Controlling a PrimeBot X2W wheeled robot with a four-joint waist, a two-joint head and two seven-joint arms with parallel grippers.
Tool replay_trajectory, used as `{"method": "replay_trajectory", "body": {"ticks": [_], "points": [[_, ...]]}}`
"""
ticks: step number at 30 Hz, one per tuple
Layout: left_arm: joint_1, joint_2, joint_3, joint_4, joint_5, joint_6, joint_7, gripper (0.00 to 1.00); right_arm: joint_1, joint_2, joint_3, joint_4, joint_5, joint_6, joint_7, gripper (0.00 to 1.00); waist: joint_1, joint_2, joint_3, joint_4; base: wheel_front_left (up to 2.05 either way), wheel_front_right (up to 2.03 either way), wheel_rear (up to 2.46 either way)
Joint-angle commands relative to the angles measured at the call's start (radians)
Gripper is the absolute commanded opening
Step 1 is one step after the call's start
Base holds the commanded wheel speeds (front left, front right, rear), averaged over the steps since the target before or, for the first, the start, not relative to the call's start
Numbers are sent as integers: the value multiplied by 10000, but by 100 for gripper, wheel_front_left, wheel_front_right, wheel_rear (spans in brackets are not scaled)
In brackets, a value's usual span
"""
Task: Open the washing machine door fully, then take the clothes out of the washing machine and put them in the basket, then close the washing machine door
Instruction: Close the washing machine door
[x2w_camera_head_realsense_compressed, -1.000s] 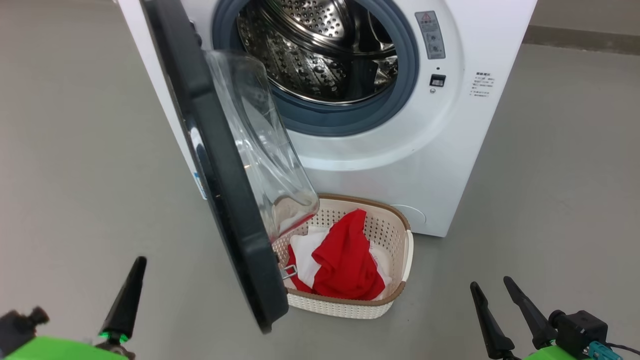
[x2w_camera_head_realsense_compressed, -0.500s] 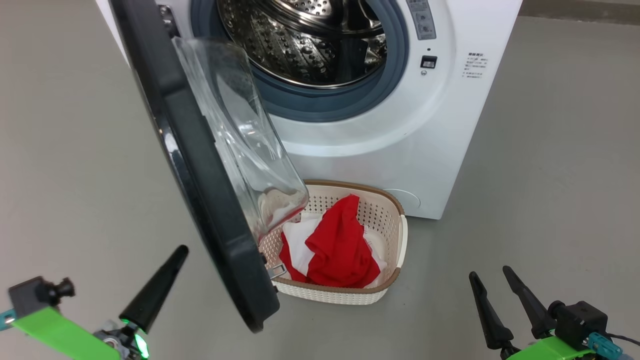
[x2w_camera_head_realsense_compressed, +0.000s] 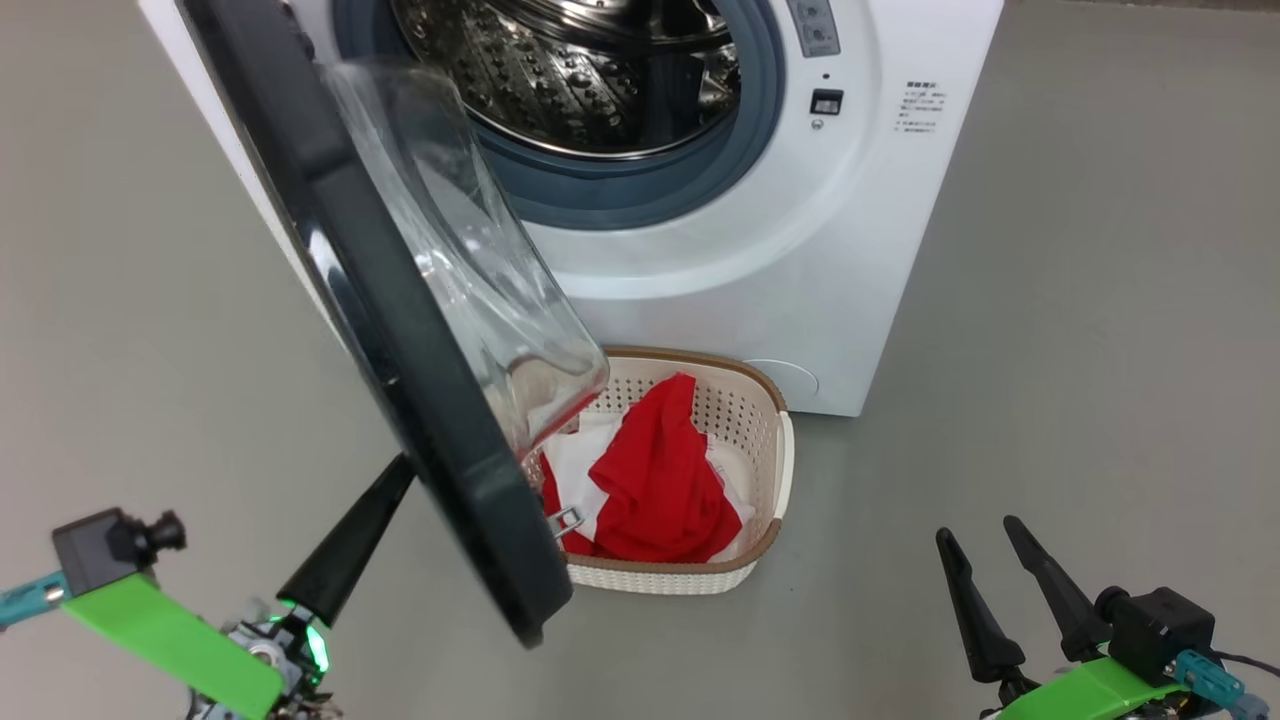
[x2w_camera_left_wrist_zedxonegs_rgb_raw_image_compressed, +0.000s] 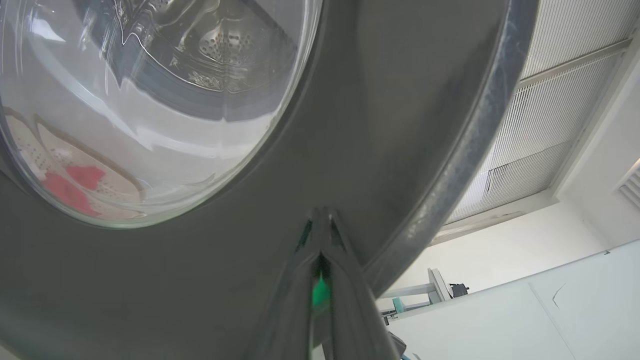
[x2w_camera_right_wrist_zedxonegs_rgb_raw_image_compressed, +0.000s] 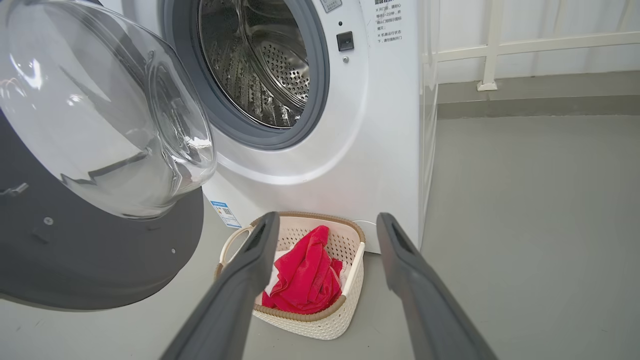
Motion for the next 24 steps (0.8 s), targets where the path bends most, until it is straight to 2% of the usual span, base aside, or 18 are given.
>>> {"method": "replay_trajectory", "body": {"ticks": [1,6,12,24], "points": [[-666,65,273,-350,158,-60,40,0,-414,-114,216,-255,-88,65,-63,100,0,0,112,-126,0,0,0],[-1139,-177,-73,-270,573,-60,-333,0,-566,-73,186,-308,-105,65,-63,100,0,0,335,-439,0,0,0],[-1975,-202,-682,177,1083,-60,-1073,0,-813,-23,54,-380,-136,65,-63,100,0,0,765,-945,0,0,0],[-4216,211,-2029,1432,1557,-60,-3115,0,-1391,202,-270,-536,-157,65,-63,100,0,0,1811,-2049,0,0,0]]}}
